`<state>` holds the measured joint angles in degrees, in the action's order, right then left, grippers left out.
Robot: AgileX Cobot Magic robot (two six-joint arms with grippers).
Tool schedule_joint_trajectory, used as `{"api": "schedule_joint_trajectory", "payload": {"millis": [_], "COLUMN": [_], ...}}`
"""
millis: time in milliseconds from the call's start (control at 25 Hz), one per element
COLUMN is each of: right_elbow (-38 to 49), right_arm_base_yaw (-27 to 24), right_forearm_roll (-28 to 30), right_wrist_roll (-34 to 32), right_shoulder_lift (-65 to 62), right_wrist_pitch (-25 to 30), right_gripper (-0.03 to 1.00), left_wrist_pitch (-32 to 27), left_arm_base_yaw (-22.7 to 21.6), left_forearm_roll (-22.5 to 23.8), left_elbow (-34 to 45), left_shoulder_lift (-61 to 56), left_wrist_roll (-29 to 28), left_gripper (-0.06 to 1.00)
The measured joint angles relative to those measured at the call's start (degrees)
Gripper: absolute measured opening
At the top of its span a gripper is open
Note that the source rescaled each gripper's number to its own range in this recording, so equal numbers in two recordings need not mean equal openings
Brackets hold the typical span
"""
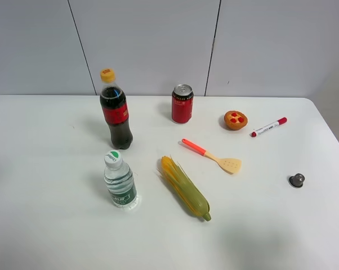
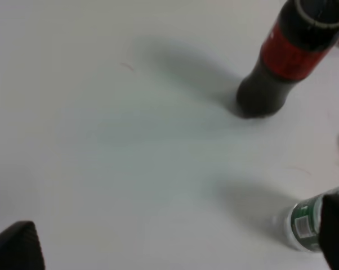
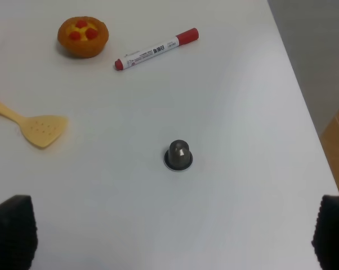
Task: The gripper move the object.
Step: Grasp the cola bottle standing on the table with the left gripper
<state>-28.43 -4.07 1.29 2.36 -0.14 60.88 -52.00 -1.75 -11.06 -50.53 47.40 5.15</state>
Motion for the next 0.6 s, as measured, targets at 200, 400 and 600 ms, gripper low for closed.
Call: {"api": "schedule_joint_trajectory", "payload": {"millis": [200,400,600], "right_elbow": [0.0,0.0,0.0], "right_arm_base_yaw": [0.0,0.0,0.0], "right_forearm_roll": [0.0,0.0,0.0], "right_wrist_roll": [0.0,0.0,0.0], "right_shoulder_lift": [0.0,0.0,0.0], "right_wrist_pitch": [0.0,0.0,0.0], "right_gripper": [1.0,1.0,1.0], "left_wrist_pitch": [-0.8,-1.7,-10.0], "left_arm_base_yaw": [4.9,9.4,11.4], "left_forearm_roll": [-0.9,-0.9,-0.9], "left_elbow": [-10.5,-21.0,-32.8], "left_shoulder_lift": [16.6,27.9,38.3], "left_wrist_roll": [2.6,2.9,3.0], "left_gripper": [1.0,1.0,1.0]}}
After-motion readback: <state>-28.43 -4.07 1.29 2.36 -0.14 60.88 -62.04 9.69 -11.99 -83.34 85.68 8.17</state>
